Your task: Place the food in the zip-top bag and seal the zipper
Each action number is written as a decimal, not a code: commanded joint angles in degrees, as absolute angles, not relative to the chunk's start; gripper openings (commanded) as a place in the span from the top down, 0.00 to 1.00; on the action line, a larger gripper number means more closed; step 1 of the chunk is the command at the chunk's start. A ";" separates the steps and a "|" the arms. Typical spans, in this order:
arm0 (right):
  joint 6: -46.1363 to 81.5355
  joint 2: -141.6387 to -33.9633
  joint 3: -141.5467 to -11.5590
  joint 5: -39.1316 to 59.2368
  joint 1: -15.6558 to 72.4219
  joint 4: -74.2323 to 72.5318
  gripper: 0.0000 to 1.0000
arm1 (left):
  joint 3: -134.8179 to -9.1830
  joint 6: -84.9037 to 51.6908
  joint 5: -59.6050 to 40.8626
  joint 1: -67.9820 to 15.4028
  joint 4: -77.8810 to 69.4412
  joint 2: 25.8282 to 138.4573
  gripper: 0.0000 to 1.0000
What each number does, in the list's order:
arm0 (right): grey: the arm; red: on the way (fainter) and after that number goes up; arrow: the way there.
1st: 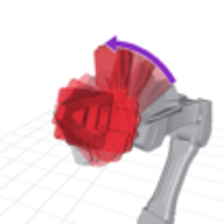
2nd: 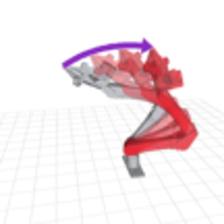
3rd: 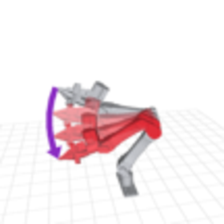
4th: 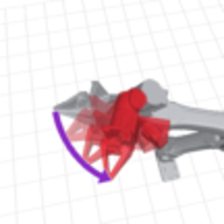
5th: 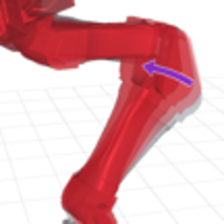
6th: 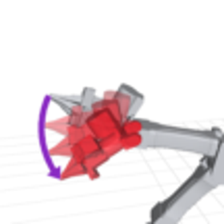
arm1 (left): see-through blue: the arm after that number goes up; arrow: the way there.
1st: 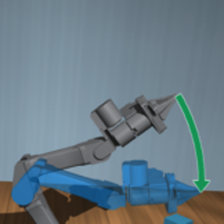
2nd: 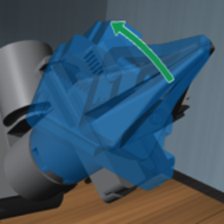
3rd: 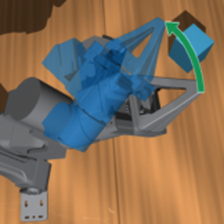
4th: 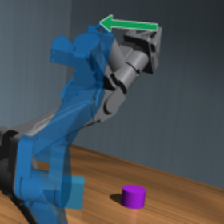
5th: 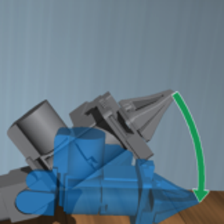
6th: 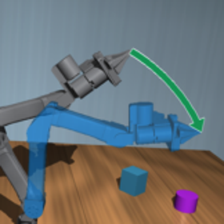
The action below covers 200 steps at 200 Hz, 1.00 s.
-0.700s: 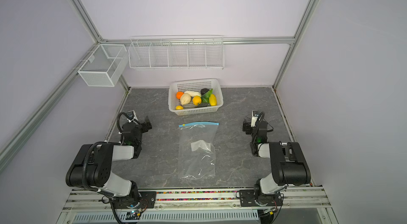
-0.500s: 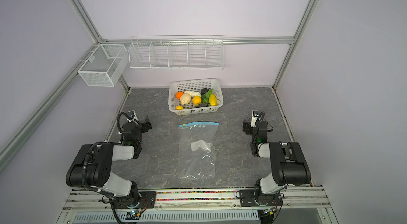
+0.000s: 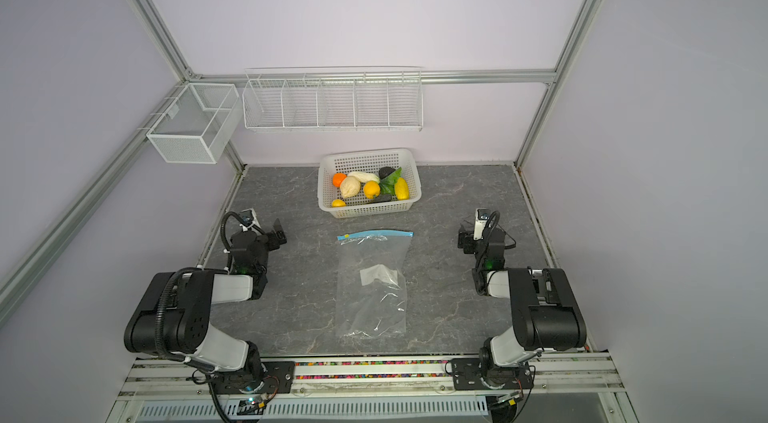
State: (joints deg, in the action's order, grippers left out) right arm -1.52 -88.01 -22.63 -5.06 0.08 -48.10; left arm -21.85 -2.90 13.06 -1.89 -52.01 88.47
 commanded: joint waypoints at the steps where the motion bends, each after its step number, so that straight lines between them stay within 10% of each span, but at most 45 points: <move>1: -1.87 -87.99 -22.85 -4.58 -0.19 -48.78 0.11 | -21.88 -2.42 13.75 -1.93 -52.91 88.76 0.00; 200: -2.46 -87.55 -22.42 -4.35 0.17 -49.12 0.12 | -22.26 -1.21 12.26 -2.36 -52.41 88.84 0.00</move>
State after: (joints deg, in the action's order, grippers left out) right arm -1.93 -88.01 -22.63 -5.02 0.16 -48.12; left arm -21.85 -2.66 13.43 -2.00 -51.99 88.47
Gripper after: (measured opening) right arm 0.884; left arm 0.999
